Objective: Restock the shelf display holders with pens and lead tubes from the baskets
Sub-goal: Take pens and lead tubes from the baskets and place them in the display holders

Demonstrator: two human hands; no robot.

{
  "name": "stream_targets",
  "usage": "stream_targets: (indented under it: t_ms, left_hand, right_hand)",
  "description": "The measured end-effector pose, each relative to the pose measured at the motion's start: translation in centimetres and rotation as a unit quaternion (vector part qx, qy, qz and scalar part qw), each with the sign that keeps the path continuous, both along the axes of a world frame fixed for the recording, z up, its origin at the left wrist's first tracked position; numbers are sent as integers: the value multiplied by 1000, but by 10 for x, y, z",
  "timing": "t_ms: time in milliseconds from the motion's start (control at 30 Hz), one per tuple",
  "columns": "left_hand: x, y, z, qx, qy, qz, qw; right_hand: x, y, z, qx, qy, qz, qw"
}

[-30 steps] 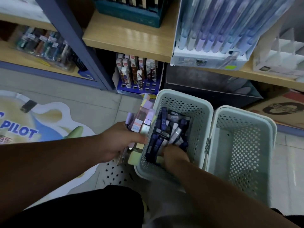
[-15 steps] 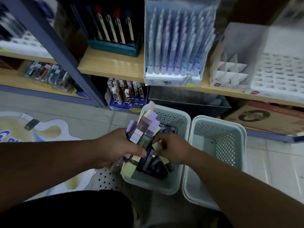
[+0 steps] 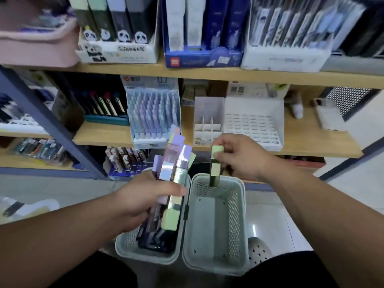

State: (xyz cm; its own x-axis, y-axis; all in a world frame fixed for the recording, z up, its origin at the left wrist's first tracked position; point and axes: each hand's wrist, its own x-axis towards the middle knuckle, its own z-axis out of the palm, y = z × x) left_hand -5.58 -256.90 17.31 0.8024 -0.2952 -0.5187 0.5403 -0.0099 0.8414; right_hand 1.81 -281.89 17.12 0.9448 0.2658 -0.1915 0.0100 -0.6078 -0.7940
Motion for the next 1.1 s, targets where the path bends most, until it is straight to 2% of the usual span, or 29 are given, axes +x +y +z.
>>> stream_targets:
  t_ms: [100,200,367,467,633,833,1000,1100]
  left_hand:
    - [5,-20,7,-20,-5,20,1000]
    - [18,-29,2,-16,0,46,999]
    - [41,-24,-10,1,-8,35,999]
    - [53,-14,-17,1,-16,4,1000]
    - [67,3,-29,43,6,30,999]
    - [80,7,-27,14,-32,-7,999]
    - [82,9,-26,17,-53,-1,998]
    - [82,12,-25,28,-47,5,999]
  right_hand:
    - [5,-9,0,52,-37,-84,994]
    - [24,-8,0,18,-86,-114,990]
    - [72,3,5,-10,-189,-163,968]
    - [98,10,-5,-40,-177,-173,968]
    - [118,15,-25,-94,-137,-193,967]
    - [121,21,-30,-137,-153,-199,958]
    - [111,29,-30,-137,-131,-145,971]
    - [113,31,-25,-131,-151,-160,967]
